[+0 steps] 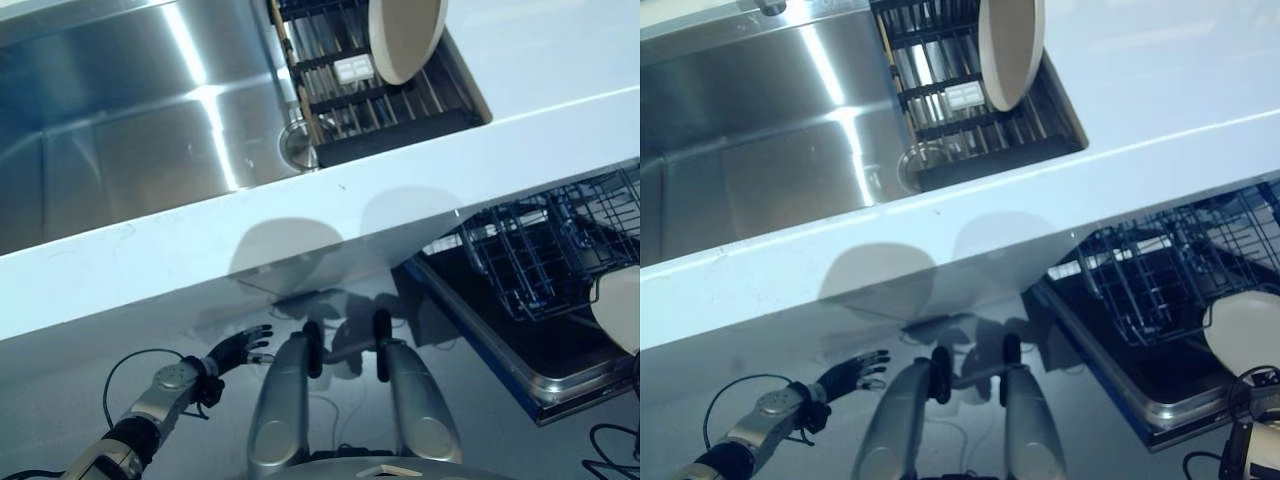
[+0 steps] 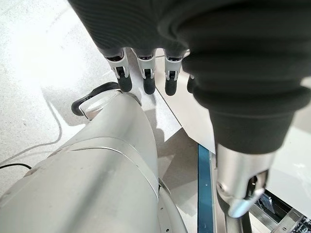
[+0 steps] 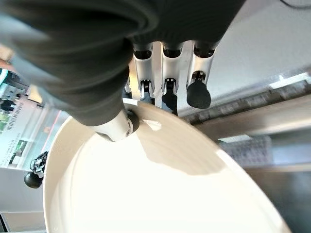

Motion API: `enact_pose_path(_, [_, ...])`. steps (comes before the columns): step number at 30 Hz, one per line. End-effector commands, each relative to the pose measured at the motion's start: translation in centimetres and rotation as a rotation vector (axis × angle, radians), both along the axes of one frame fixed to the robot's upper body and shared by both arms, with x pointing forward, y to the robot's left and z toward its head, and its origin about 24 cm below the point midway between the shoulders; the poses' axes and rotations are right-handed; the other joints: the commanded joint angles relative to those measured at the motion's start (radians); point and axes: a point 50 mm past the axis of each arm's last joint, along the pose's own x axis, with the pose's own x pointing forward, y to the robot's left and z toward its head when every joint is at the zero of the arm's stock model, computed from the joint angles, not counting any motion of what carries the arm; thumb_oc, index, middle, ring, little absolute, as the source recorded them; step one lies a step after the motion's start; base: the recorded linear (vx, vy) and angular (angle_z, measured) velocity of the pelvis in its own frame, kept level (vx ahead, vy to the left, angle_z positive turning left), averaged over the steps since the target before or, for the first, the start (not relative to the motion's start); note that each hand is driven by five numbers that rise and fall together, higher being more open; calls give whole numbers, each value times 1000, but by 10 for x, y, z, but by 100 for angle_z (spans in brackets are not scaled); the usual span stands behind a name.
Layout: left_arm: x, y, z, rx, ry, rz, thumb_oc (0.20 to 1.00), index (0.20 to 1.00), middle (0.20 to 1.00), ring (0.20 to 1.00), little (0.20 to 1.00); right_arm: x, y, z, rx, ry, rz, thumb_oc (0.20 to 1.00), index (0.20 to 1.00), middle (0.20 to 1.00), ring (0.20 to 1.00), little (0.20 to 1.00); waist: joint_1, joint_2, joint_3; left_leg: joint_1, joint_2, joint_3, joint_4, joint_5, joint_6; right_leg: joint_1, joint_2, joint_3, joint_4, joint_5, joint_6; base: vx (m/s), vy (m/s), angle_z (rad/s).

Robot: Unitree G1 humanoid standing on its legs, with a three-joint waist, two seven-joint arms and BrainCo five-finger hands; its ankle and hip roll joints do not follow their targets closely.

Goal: Pick up plates and place into dishwasher.

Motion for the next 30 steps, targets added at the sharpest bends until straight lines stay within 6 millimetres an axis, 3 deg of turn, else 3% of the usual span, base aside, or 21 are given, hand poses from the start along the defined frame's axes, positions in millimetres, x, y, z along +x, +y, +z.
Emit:
enact_pose_path(1, [-16, 1, -8, -47, -3, 35, 1000, 1000, 1000, 1000, 1000, -42, -26, 23, -161, 231, -99, 200, 200, 200, 200, 200, 18, -28, -86, 6, 42, -69, -100, 40, -33, 36, 3, -53, 27, -30, -17, 29, 15, 3])
enact_pose_path(8, [-22, 1, -13, -40, 7, 62, 1000, 1000, 1000, 1000, 1000, -81, -36, 32, -206, 295, -285, 200, 200, 200, 200, 200, 12, -56, -128, 45, 49, -64, -128, 38, -33, 77, 5, -45, -5, -27, -8, 41, 9, 5])
enact_pose_path(11, [-22, 0, -12, -41, 2, 77, 1000, 1000, 1000, 1000, 1000, -83, -42, 44, -320, 279, -311, 200, 200, 200, 200, 200, 9, -62, -140, 62, 49, -60, -144, 36, -32, 91, 7, -41, -13, -29, -7, 20, 20, 2])
enact_pose_path(15, [-22, -1, -9, -71, -8, 102, 1000, 1000, 1000, 1000, 1000, -46, -40, 67, -568, 315, -188, 200, 200, 200, 200, 200, -1, -59, -150, 87, 40, -49, -173, 50, -28, 101, 3, -33, -25, -22, -5, 3, 93, -2])
enact_pose_path(20, [-30, -4, -9, -136, -21, 140, 1000, 1000, 1000, 1000, 1000, 12, -8, 76, -814, 363, 82, 200, 200, 200, 200, 200, -35, -55, -161, 130, 26, -27, -211, 62, -23, 109, -2, -15, -35, -21, -11, 5, 137, -7])
enact_pose_path(24, [-39, -10, -15, -165, -7, 158, 1000, 1000, 1000, 1000, 1000, 31, 10, 78, -951, 419, 272, 200, 200, 200, 200, 200, -53, -55, -175, 151, 18, -13, -216, 57, -21, 114, -9, -5, -38, -25, -14, 28, 82, -8])
enact_pose_path(30, [-43, -17, -17, -189, 0, 137, 1000, 1000, 1000, 1000, 1000, 47, 9, 90, -1066, 513, 419, 200, 200, 200, 200, 200, -54, -33, -174, 159, 17, -4, -200, 52, -27, 118, -21, -6, -26, -31, -19, 16, 46, -3])
